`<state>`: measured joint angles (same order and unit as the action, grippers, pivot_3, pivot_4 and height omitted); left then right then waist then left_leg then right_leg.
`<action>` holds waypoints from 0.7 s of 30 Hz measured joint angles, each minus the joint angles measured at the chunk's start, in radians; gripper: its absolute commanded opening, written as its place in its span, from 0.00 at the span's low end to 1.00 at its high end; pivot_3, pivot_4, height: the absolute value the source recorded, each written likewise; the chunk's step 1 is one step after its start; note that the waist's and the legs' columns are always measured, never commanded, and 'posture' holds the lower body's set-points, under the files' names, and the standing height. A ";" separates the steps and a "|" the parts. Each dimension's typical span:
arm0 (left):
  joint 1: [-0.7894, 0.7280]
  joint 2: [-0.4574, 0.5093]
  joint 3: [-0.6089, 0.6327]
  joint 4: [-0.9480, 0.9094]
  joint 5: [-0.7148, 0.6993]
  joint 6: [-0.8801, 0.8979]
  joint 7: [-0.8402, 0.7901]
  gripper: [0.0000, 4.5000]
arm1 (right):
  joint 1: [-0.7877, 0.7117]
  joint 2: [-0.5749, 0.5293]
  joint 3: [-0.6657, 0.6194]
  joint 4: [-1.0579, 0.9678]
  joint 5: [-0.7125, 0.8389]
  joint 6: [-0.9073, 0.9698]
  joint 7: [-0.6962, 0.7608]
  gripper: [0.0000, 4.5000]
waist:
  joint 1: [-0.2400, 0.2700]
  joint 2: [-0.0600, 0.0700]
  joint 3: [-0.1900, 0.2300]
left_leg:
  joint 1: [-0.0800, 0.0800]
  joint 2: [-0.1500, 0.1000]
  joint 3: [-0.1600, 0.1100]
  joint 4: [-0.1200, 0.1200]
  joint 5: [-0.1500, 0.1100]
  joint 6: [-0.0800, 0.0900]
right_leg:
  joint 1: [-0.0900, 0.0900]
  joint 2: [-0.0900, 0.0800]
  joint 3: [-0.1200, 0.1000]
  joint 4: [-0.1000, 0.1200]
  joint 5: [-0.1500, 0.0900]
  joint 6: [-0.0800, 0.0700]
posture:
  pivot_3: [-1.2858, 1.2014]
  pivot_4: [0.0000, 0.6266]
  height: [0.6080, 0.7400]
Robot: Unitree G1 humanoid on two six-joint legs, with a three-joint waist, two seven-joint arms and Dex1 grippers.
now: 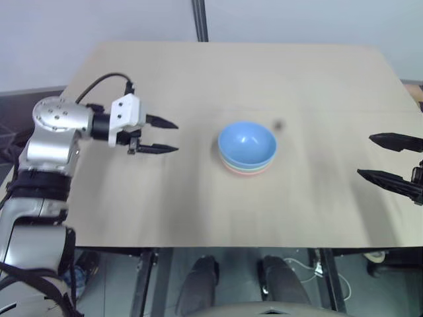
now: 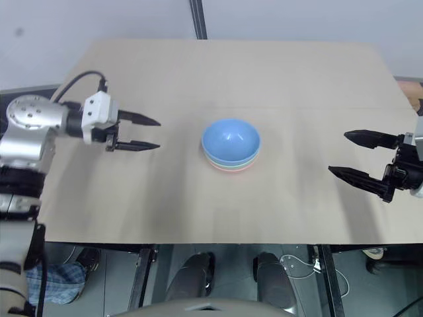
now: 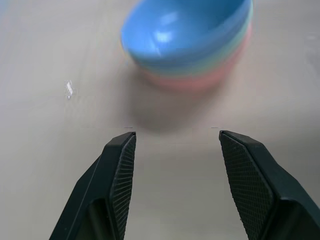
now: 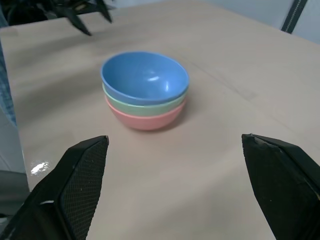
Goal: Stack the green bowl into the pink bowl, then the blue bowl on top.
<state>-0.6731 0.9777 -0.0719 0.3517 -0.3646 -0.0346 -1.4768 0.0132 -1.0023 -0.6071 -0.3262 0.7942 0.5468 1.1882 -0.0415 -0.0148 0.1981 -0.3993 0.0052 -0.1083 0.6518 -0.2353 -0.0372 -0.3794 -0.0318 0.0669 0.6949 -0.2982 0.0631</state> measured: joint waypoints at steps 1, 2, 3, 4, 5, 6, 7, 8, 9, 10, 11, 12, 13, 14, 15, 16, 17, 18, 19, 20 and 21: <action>0.073 0.024 0.044 -0.063 -0.024 0.045 0.011 0.62 | 0.000 -0.005 -0.002 0.015 -0.003 -0.006 0.009 1.00 | 0.000 0.000 0.000 | 0.000 0.000 0.000 0.000 0.000 0.000 | 0.000 0.000 0.000 0.000 0.000 0.000 | 0.52 0.24 1.00; 0.094 0.031 0.058 -0.078 -0.033 0.057 0.015 0.62 | 0.000 -0.006 -0.003 0.020 -0.004 -0.006 0.011 1.00 | 0.001 0.000 0.000 | 0.000 0.000 0.000 0.000 0.000 0.000 | 0.000 0.000 0.000 0.000 0.000 0.000 | 0.52 0.24 1.00; 0.143 0.045 0.093 -0.120 -0.049 0.091 0.027 0.62 | 0.000 -0.006 -0.004 0.032 -0.006 -0.007 0.016 1.00 | 0.001 0.000 0.000 | 0.001 0.000 0.000 0.000 0.000 0.000 | 0.001 0.000 0.000 0.000 0.000 0.000 | 0.52 0.24 1.00; 0.207 0.056 0.143 -0.179 -0.074 0.134 0.048 0.62 | 0.000 -0.007 -0.004 0.044 -0.012 -0.010 0.025 1.00 | 0.002 0.000 0.000 | 0.001 0.000 0.000 0.000 0.000 0.000 | 0.000 0.000 0.000 0.000 0.000 0.000 | 0.52 0.24 1.00; 0.232 0.059 0.164 -0.205 -0.084 0.156 0.059 0.62 | -0.001 -0.008 -0.003 0.053 -0.019 -0.013 0.029 1.00 | 0.003 0.000 0.000 | 0.001 0.000 0.000 0.000 0.000 0.000 | 0.001 0.000 0.000 0.000 0.000 0.000 | 0.52 0.24 1.00; 0.272 0.062 0.195 -0.245 -0.101 0.180 0.068 0.62 | -0.004 -0.010 0.000 0.060 -0.025 -0.016 0.034 1.00 | 0.004 0.000 0.000 | 0.001 0.000 0.000 0.000 0.000 0.000 | 0.000 0.000 0.000 0.000 0.000 0.000 | 0.52 0.24 1.00; 0.325 0.071 0.227 -0.290 -0.119 0.205 0.070 0.62 | -0.007 -0.013 0.001 0.070 -0.030 -0.023 0.041 1.00 | 0.002 0.000 0.000 | 0.001 0.001 0.001 -0.001 0.000 0.000 | 0.001 0.000 0.000 0.000 0.000 0.000 | 0.52 0.24 1.00; 0.344 0.073 0.236 -0.306 -0.126 0.216 0.070 0.62 | -0.009 -0.014 0.002 0.075 -0.034 -0.026 0.044 1.00 | 0.001 0.000 0.000 | 0.002 0.001 0.002 -0.001 0.000 0.000 | 0.001 0.000 0.001 0.000 0.000 0.000 | 0.52 0.24 1.00; 0.387 0.076 0.262 -0.338 -0.135 0.229 0.075 0.62 | -0.018 -0.014 0.004 0.082 -0.038 -0.028 0.050 1.00 | 0.001 0.000 0.000 | 0.002 0.001 0.002 -0.001 0.000 0.000 | 0.000 0.000 0.001 0.000 0.000 0.000 | 0.52 0.24 1.00; 0.407 0.076 0.270 -0.351 -0.139 0.235 0.076 0.62 | -0.021 -0.017 0.006 0.090 -0.040 -0.029 0.052 1.00 | 0.001 0.001 0.000 | 0.002 0.001 0.002 -0.001 0.000 0.000 | 0.000 0.000 0.001 0.000 0.000 0.000 | 0.52 0.24 1.00; 0.425 0.076 0.279 -0.364 -0.139 0.240 0.078 0.62 | -0.024 -0.019 0.007 0.097 -0.043 -0.030 0.056 1.00 | 0.001 0.001 0.000 | 0.002 0.001 0.002 -0.001 0.000 0.000 | 0.000 0.000 0.001 0.000 0.000 0.000 | 0.52 0.24 1.00; 0.438 0.076 0.284 -0.374 -0.139 0.246 0.083 0.62 | -0.032 -0.020 0.010 0.106 -0.045 -0.032 0.060 1.00 | 0.001 0.001 0.000 | 0.002 0.001 0.002 -0.001 0.000 0.000 | 0.000 0.000 0.001 0.000 0.000 0.000 | 0.52 0.24 1.00; 0.443 0.076 0.290 -0.381 -0.140 0.248 0.085 0.62 | -0.037 -0.020 0.012 0.109 -0.047 -0.035 0.062 1.00 | 0.001 0.001 0.000 | 0.002 0.001 0.002 -0.001 0.000 0.000 | 0.000 0.000 0.001 0.000 0.000 0.000 | 0.52 0.24 1.00; 0.443 0.076 0.301 -0.384 -0.143 0.254 0.088 0.62 | -0.049 -0.021 0.018 0.111 -0.049 -0.036 0.067 1.00 | 0.001 0.001 0.000 | 0.002 0.001 0.002 -0.001 0.000 0.000 | 0.000 0.000 0.001 0.000 0.000 0.000 | 0.52 0.24 1.00; 0.443 0.076 0.305 -0.385 -0.144 0.255 0.089 0.62 | -0.054 -0.023 0.022 0.111 -0.050 -0.037 0.070 1.00 | 0.001 0.001 0.000 | 0.002 0.001 0.002 -0.001 0.000 0.000 | 0.000 0.000 0.001 0.000 0.000 0.000 | 0.52 0.24 1.00; 0.443 0.077 0.307 -0.387 -0.145 0.254 0.088 0.62 | -0.062 -0.025 0.026 0.112 -0.051 -0.039 0.072 1.00 | 0.001 0.001 0.000 | 0.002 0.001 0.002 -0.001 0.000 0.000 | 0.000 0.000 0.001 0.000 0.000 0.000 | 0.52 0.24 1.00; 0.443 0.077 0.307 -0.389 -0.145 0.254 0.087 0.62 | -0.067 -0.027 0.031 0.114 -0.053 -0.042 0.073 1.00 | 0.001 0.001 0.000 | 0.002 0.001 0.003 -0.001 0.000 0.000 | 0.000 0.000 0.001 -0.001 0.000 0.000 | 0.52 0.24 1.00; 0.443 0.077 0.307 -0.389 -0.144 0.253 0.086 0.62 | -0.069 -0.029 0.035 0.115 -0.058 -0.045 0.074 1.00 | 0.001 0.001 0.000 | 0.002 0.001 0.003 -0.002 0.000 0.000 | 0.000 0.000 0.001 -0.001 0.000 0.000 | 0.52 0.24 1.00; 0.443 0.077 0.307 -0.389 -0.144 0.253 0.086 0.62 | -0.069 -0.030 0.038 0.117 -0.060 -0.046 0.075 1.00 | 0.001 0.001 0.000 | 0.002 0.001 0.003 -0.002 0.000 0.000 | 0.000 0.000 0.001 -0.001 0.000 0.000 | 0.52 0.24 1.00; 0.443 0.077 0.306 -0.389 -0.142 0.250 0.086 0.62 | -0.069 -0.030 0.041 0.120 -0.063 -0.047 0.077 1.00 | 0.001 0.001 0.000 | 0.002 0.001 0.003 -0.002 0.000 0.000 | 0.000 0.000 0.001 -0.001 0.000 0.000 | 0.52 0.24 1.00; 0.443 0.077 0.306 -0.389 -0.141 0.248 0.086 0.62 | -0.069 -0.030 0.042 0.122 -0.065 -0.047 0.078 1.00 | 0.001 0.001 0.000 | 0.002 0.001 0.003 -0.002 0.000 0.000 | 0.000 0.000 0.001 -0.001 0.000 0.000 | 0.52 0.24 1.00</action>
<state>-0.2304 1.0542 0.2345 -0.0371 -0.5055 0.2133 -1.3911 -0.0558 -1.0321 -0.5655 -0.2047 0.7296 0.5001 1.2666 -0.0407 -0.0139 0.1983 -0.3975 0.0061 -0.1056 0.6497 -0.2354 -0.0372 -0.3793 -0.0316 0.0683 0.6936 -0.2983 0.0629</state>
